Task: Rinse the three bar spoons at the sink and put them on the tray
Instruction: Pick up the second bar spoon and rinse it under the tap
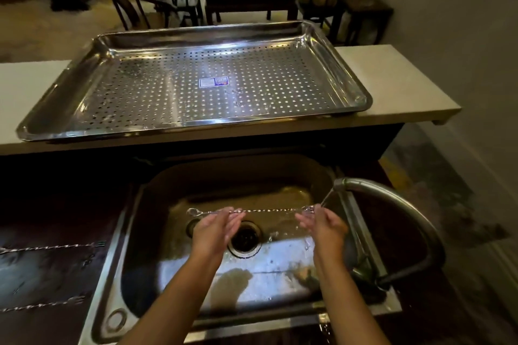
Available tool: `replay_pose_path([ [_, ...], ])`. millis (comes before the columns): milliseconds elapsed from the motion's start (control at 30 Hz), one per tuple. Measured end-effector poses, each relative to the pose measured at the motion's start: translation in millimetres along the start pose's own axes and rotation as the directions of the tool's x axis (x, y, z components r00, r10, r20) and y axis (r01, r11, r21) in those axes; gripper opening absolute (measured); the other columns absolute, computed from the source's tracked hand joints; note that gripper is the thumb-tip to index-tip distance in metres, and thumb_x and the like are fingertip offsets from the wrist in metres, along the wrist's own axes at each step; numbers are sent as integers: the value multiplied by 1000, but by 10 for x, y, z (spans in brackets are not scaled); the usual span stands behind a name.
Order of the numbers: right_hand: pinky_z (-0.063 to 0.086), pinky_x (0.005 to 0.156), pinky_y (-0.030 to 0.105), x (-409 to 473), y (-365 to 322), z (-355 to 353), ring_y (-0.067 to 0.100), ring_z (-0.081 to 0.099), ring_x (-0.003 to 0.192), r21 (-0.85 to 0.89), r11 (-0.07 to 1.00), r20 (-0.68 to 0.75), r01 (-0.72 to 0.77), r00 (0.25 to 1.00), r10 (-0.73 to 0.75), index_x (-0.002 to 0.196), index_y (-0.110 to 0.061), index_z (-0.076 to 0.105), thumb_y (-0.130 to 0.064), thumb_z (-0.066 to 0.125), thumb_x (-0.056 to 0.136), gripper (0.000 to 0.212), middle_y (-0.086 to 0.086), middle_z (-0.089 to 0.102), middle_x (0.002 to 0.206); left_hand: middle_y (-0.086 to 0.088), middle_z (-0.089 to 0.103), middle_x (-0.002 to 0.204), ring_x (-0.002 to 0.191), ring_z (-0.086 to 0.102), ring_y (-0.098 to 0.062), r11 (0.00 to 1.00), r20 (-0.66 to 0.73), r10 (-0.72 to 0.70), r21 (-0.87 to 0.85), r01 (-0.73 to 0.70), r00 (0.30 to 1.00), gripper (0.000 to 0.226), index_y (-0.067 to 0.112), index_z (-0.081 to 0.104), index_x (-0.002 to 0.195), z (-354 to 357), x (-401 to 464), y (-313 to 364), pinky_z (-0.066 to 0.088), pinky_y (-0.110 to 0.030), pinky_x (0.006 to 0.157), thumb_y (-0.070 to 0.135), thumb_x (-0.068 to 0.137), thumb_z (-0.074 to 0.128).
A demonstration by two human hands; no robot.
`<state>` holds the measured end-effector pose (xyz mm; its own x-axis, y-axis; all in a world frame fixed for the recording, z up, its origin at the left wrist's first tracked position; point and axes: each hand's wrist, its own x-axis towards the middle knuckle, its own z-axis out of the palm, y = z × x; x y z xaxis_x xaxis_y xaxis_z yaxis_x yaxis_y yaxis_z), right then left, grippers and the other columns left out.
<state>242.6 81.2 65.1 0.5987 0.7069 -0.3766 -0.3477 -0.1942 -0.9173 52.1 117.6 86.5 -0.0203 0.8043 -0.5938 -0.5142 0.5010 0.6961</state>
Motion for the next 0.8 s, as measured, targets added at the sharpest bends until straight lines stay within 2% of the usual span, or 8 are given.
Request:
replay_pose_path([
  [100,54,49,13,-16,18,-54,9,70,55,83,996,-29,-27,999,29,99,3,59,-12,52,92,18,7,69,68,-21,67,87,63,72,-15,1000,0,12,20,-12,1000,9,-1,59,88,26,-21,-68,57,-18,55,4,91,52],
  [200,52,47,12,-33,-13,-34,7,68,52,142,989,-45,-41,998,47,106,9,56,-4,58,87,23,5,69,63,-21,66,86,60,72,-15,1000,-16,22,10,-22,1000,10,-1,59,86,71,-44,-123,58,-18,56,4,91,52],
  [267,52,49,11,-87,-6,21,10,68,57,144,989,-67,-36,997,46,111,8,52,-1,60,85,29,11,68,74,-21,66,86,60,72,-14,1000,-11,28,14,-28,1000,12,-1,59,85,110,-77,-176,58,-18,59,3,92,51],
  [333,53,51,11,-158,27,82,15,67,66,82,996,-95,-15,995,23,102,5,53,-2,62,84,21,15,69,84,-21,66,86,61,72,-14,999,1,31,13,-31,1000,11,-2,59,84,156,-118,-232,58,-18,61,3,91,51],
  [433,53,51,12,-250,56,107,16,65,65,99,995,-116,-24,993,36,89,1,56,0,64,82,11,14,68,81,-20,65,84,58,71,-13,999,-10,40,-10,-40,999,13,-2,58,83,181,-155,-293,57,-17,59,3,92,50],
  [600,52,57,19,-370,101,165,12,70,67,-8,1000,17,-31,999,31,87,-5,59,-5,65,82,8,6,71,78,-19,67,82,61,72,-13,999,12,43,-9,-43,999,11,-1,58,85,275,-213,-428,57,-16,59,4,91,52],
  [700,52,51,13,-317,57,117,6,69,58,59,996,19,-63,998,62,81,-7,59,-6,60,86,5,5,70,75,-19,68,83,61,72,-14,999,36,39,-25,-38,999,10,-2,59,88,337,-235,-449,57,-16,57,3,91,52],
  [800,54,52,13,-183,-47,-45,10,68,61,149,986,15,-78,997,77,92,0,59,-8,51,92,12,12,68,84,-21,67,91,66,73,-14,999,89,32,-10,-31,995,11,-3,59,92,382,-249,-460,58,-17,60,5,91,51],
])
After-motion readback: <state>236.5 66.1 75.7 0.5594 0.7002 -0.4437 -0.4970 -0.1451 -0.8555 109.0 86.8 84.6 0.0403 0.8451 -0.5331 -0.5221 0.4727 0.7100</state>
